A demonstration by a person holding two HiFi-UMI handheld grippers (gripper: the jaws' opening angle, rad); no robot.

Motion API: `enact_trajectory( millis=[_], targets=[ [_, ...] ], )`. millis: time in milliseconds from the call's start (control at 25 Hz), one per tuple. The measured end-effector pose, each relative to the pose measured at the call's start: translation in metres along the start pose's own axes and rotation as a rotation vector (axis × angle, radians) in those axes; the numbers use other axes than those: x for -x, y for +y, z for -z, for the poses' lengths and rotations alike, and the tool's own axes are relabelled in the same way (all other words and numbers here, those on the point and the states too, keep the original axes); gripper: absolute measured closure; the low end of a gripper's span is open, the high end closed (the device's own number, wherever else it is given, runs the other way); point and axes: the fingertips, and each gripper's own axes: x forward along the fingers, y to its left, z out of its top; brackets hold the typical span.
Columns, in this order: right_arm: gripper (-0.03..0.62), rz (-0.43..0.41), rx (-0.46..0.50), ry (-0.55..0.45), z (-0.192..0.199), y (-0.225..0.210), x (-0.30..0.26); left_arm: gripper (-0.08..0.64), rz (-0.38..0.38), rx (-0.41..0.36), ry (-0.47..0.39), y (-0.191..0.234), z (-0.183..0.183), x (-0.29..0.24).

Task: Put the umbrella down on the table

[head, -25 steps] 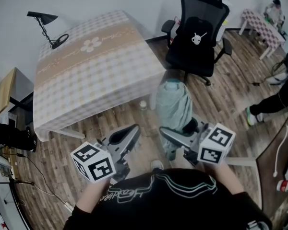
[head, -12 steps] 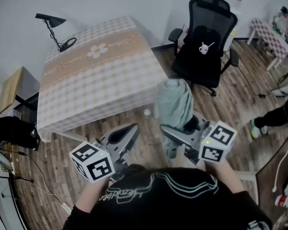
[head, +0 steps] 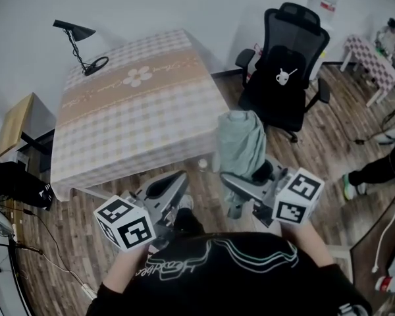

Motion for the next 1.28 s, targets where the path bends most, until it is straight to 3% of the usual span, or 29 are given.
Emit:
enact_trajectory(
  millis=[400,680,1120,1280],
  targets=[
    [0.313,0.037,-0.028,0.037,-0.023,-0.052,-0.058,0.563,0.031,0.041,0.024,0.063,-0.043,-0.033],
    [0.313,0.059,-0.05,0.035,-0.019,-0.068,-0.08,0.563,0.037,0.05,0.053,0.09,-0.045,-0.037],
    [0.313,0.097,-0.09,0.097,-0.032,-0.123,-0.158,0.563,0.029,0.103,0.083,0.171,-0.077,-0.057],
    [0.313,0.088,-0.065,0.099,-0.024,-0.14,-0.181,0.563,-0.005,0.062,0.07,0.206,-0.079,-0.059]
  ],
)
